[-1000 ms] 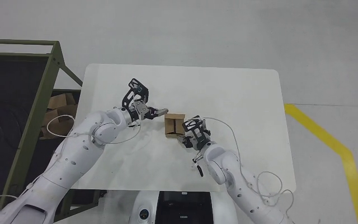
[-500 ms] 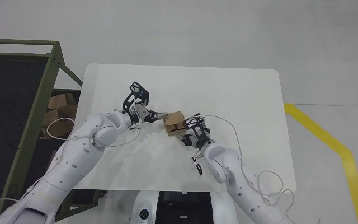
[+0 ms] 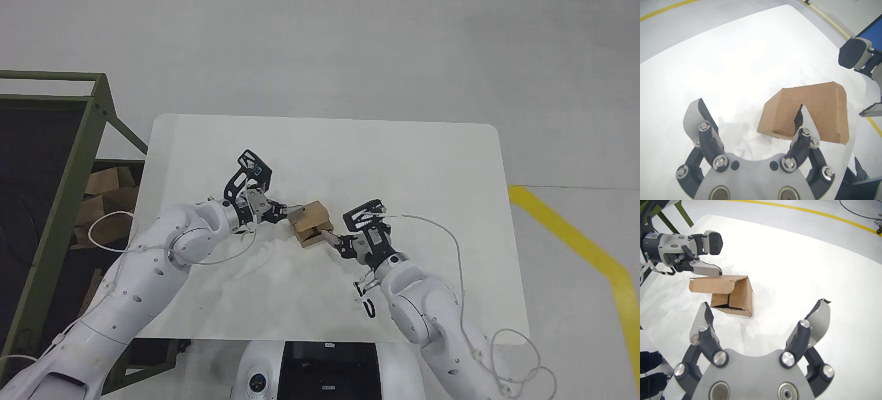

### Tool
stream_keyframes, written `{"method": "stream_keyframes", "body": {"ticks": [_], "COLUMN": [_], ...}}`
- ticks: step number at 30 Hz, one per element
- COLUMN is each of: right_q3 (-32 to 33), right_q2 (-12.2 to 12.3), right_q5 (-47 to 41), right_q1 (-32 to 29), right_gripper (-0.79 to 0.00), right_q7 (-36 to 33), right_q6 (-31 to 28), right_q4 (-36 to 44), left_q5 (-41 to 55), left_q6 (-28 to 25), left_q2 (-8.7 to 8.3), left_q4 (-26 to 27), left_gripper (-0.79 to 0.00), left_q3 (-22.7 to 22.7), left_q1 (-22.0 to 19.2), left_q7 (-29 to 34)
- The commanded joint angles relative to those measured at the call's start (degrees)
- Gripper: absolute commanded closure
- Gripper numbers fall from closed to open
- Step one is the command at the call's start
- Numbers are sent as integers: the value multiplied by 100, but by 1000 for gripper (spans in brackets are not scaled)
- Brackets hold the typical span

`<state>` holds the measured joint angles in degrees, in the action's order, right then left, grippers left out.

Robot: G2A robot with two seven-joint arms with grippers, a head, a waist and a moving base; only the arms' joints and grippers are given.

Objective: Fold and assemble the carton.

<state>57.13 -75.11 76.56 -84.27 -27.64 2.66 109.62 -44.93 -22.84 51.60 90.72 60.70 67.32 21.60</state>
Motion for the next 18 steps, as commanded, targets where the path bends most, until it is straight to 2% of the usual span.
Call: {"method": "stream_keyframes", "body": {"ticks": [1,18], "right_q3": [-95,-542], "right_q2": [-19,-182], "right_q5": [97,626], "right_q1": [73,487], "right_gripper": [-785,-785], "right_q7": [-94,-515], "right_q6": [46,573], "right_q4": [-30,-530], "left_q5": [-34,-179], "left_q6": [-8,-117], "left_q2": [12,125], "left_q4": [4,-90], "left_gripper": [-785,-785], "left_q3": [-8,-94], "left_q1": [6,-85], "left_q7": [5,157]}}
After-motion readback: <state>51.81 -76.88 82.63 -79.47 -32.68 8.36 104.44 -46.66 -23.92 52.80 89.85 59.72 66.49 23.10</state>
